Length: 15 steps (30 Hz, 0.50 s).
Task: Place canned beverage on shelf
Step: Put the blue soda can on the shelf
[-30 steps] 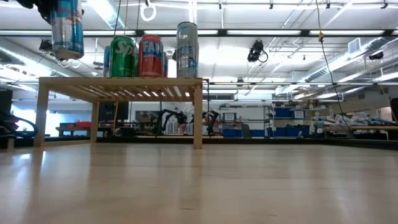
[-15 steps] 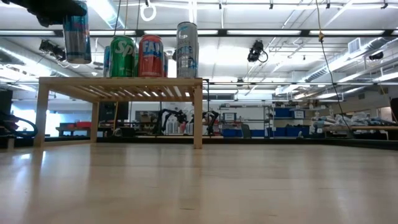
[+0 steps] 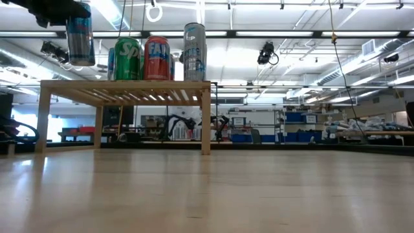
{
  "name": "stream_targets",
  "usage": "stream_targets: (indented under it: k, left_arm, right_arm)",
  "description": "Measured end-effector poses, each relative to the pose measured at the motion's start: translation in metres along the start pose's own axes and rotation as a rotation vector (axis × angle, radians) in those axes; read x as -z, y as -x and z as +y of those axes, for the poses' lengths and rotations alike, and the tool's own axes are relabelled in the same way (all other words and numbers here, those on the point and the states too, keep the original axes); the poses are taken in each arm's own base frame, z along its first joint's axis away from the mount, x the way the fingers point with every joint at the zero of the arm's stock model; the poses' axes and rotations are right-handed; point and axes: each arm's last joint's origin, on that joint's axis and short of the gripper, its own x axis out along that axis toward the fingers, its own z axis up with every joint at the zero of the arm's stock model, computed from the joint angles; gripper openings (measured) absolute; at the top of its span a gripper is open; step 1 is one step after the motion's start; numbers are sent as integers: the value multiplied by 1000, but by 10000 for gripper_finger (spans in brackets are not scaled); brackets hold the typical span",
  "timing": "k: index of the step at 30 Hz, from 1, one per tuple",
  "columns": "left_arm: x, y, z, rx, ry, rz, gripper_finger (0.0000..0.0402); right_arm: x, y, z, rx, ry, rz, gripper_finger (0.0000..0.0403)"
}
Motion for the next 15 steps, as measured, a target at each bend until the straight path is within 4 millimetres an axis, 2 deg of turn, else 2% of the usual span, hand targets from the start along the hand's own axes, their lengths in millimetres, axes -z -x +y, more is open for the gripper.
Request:
stream_targets:
  k: [5,15]
  left_arm:
    - [-1,0,2,-58,-9,-11,240]
    - [-7,0,1,-59,3,-49,240]
  right_arm:
    - [-1,0,0,0,-10,-8,355]
    - [-1,0,0,8,-10,-9,355]
